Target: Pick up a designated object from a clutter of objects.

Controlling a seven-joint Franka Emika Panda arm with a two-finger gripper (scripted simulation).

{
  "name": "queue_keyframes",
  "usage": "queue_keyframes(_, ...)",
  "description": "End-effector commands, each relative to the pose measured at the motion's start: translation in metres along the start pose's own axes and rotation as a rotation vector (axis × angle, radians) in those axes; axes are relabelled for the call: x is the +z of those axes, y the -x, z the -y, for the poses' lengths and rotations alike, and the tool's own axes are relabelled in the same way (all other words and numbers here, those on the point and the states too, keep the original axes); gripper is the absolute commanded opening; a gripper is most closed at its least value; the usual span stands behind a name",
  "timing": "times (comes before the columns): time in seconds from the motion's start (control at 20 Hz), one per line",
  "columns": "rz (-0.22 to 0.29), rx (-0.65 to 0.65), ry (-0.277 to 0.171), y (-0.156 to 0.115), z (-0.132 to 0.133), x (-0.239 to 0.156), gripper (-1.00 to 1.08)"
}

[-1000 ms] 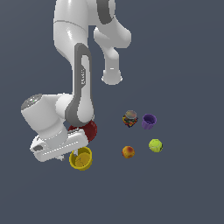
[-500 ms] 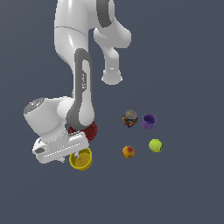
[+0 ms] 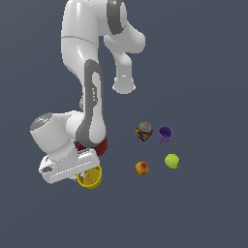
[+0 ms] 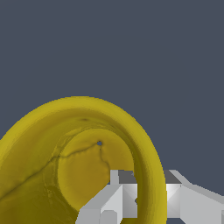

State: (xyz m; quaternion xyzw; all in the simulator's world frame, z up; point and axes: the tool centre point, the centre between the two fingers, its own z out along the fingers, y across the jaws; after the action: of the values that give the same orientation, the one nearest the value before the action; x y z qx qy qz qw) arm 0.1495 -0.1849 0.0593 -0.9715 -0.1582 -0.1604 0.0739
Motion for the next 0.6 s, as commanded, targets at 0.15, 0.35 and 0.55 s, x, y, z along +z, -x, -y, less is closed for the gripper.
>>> queue_keyframes(0.15, 0.0, -0.001, -0.001, -0.0003, 0.0006, 0.0005, -1.0)
queue_keyframes(0.35, 0.0, 0.0, 0.0, 0.0, 0.0, -0.0001, -1.0)
queue_keyframes(0.55, 0.0, 0.0, 0.0, -0.0008, 0.0038, -0.004, -1.0)
